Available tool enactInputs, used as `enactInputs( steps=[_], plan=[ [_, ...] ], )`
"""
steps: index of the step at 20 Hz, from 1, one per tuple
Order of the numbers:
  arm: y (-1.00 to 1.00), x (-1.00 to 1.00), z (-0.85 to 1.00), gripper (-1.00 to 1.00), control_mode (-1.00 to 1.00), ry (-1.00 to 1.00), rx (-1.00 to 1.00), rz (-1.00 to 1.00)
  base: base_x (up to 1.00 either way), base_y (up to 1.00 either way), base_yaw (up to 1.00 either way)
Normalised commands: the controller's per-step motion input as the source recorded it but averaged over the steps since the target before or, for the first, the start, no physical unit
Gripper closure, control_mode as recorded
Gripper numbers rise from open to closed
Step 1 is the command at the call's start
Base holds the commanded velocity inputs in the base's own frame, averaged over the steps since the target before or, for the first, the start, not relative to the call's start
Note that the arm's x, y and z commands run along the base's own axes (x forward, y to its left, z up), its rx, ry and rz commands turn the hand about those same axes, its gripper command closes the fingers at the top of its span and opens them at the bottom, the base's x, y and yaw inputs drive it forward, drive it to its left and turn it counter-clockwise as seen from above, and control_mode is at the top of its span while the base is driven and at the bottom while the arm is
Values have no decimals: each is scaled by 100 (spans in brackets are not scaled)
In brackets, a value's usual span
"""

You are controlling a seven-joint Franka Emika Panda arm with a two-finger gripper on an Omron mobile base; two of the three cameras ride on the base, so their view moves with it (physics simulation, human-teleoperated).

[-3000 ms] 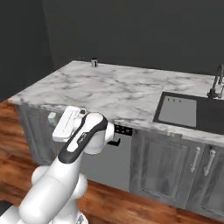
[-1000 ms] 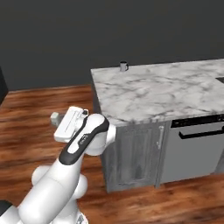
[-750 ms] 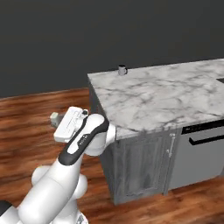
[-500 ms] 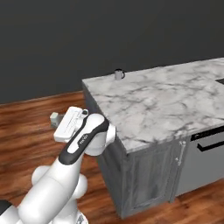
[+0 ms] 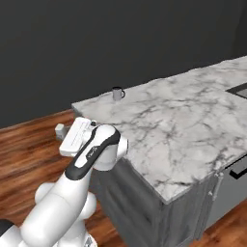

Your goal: Pick up the marshmallow and place it in the cup of hot chocolate on the dining counter.

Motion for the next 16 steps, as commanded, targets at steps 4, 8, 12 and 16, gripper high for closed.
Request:
enactInputs(
  steps=[4, 8, 12, 16],
  plan=[
    [0, 0, 0, 100, 100, 0, 0, 0, 95, 100, -42],
    [0, 0, 0, 100, 100, 0, 0, 0, 97, 100, -41],
    [0, 0, 0, 100, 100, 0, 0, 0, 76, 100, -40],
    [0, 0, 0, 100, 100, 0, 0, 0, 48, 100, -38]
  ],
)
